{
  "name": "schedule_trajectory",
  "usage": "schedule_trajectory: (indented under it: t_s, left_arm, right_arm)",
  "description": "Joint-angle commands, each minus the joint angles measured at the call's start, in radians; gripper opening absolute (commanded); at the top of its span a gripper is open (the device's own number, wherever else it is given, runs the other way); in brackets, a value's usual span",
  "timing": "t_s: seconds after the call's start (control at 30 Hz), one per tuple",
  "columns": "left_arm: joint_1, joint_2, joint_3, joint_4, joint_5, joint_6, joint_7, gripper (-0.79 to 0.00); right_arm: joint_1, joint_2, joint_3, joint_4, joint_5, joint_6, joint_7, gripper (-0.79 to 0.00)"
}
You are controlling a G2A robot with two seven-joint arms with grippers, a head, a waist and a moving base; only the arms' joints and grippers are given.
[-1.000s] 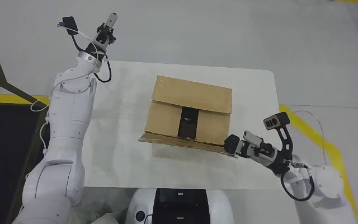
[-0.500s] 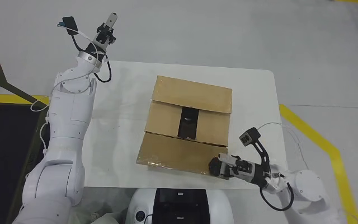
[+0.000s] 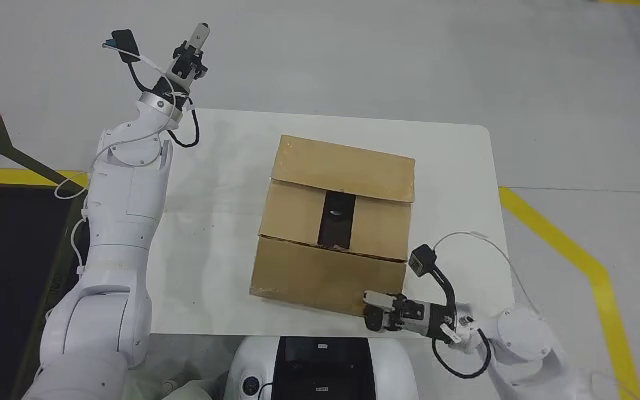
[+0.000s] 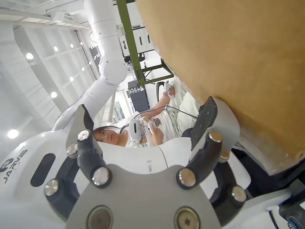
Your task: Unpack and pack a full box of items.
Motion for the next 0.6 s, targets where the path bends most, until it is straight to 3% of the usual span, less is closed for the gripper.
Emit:
schedule_trajectory:
  t_s: [0.0,0.37,0.57]
  left_arm:
    - [0.0,0.0,0.0,0.0,0.0,0.0,0.0,0.0]
    - [0.0,0.0,0.0,0.0,0.0,0.0,0.0,0.0]
    - [0.0,0.0,0.0,0.0,0.0,0.0,0.0,0.0]
  right_arm:
    - [0.012,0.003,-0.009,0.012,-0.044,0.009,-0.005,0.0]
    - [0.058,0.01,-0.005,0.083,-0.129,0.013,-0.122,0.0]
    - [0.073,0.01,0.014,0.109,-0.092,0.012,-0.181,0.0]
